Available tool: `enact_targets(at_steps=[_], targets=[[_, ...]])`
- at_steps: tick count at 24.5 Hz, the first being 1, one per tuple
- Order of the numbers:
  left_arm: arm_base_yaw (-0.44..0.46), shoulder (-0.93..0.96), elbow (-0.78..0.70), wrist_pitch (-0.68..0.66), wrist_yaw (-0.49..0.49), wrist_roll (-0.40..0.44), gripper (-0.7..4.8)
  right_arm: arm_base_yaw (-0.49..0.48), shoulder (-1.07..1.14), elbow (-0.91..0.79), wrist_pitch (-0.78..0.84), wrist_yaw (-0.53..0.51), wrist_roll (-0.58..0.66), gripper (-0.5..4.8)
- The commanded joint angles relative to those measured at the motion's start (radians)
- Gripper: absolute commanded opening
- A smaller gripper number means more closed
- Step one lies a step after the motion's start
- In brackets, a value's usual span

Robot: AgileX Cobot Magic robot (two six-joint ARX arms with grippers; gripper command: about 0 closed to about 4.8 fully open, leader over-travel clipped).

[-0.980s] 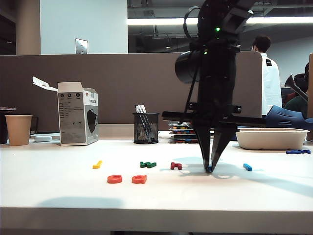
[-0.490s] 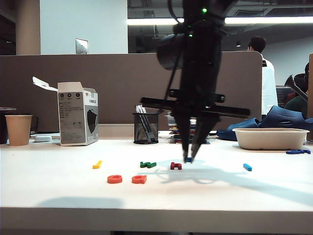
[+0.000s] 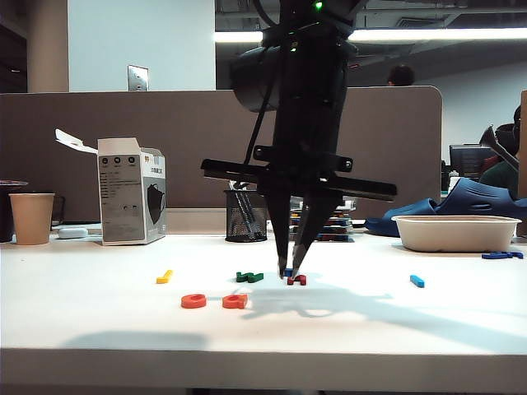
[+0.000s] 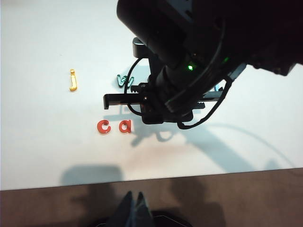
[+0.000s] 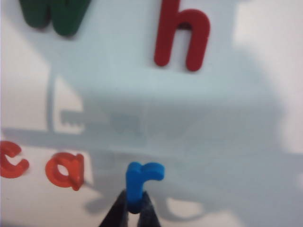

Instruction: Select the appropriate letters from the row of letter magnets placed on the table to arrange into the word "car".

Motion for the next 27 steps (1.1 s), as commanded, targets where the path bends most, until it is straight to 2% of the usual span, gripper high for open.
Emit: enact_targets(at_steps=[1, 9, 16, 27], targets=[[0.001, -0.002, 0.004, 0.000, -0.010, 0.003, -0.05, 0.002, -0.006, 0.002, -0.011, -0.013, 0.005, -0.08], [0.001, -0.002, 0.004, 0.000, -0.009, 0.003, -0.05, 0.037, 0.001, -0.007, 0.004, 0.007, 0.012, -0.08], [0.001, -0.002, 0.004, 0.000, -0.009, 0.003, -0.05, 0.037, 0.000, -0.091, 0.039, -0.019, 0.023, -0.07], [0.001, -0.002, 0.004, 0.000, -0.009, 0.003, -0.05, 0.035, 0.000, -0.095, 0.103, -0.023, 0.023, -0.07]])
